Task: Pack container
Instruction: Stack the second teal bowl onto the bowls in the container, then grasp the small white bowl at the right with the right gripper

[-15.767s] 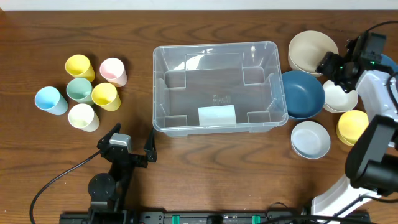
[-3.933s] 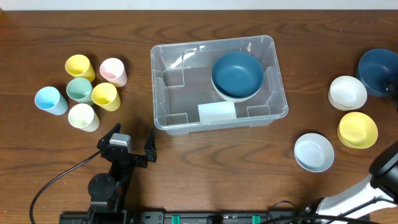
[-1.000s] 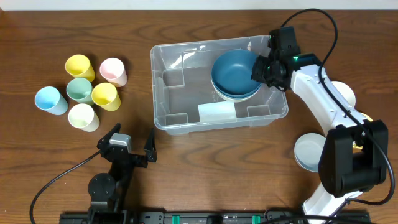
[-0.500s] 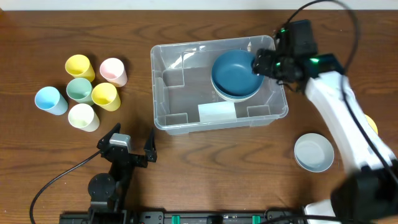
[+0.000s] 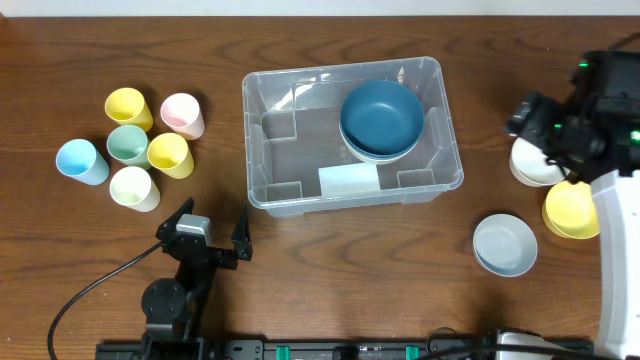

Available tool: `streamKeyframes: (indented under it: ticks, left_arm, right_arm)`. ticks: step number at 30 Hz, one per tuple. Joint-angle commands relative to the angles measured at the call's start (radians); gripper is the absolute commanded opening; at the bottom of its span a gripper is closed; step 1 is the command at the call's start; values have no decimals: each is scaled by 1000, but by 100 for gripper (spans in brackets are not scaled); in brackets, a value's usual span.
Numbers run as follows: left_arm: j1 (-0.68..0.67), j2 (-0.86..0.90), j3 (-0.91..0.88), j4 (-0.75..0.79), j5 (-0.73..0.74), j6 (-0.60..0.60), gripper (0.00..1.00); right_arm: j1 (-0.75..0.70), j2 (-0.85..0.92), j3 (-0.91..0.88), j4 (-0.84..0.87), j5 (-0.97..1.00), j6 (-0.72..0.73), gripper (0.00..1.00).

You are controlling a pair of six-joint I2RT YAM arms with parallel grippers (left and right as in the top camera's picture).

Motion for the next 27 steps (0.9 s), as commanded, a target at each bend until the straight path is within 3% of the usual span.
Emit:
streamKeyframes:
  ticks: [1, 15, 23, 27]
  left_arm:
    - [-4, -6, -18, -33, 11, 14, 98]
    - [-4, -6, -18, -33, 11, 14, 98]
    - [-4, -6, -18, -33, 11, 14, 98]
    - [-4, -6, -18, -33, 11, 14, 98]
  right_arm:
    - [-84, 44, -49, 1, 21, 49, 89]
    - [-195, 325, -128, 283, 14, 37, 87]
    - [-258, 401, -128, 427, 11, -213, 86]
    - [-289, 427, -129, 430, 7, -250, 86]
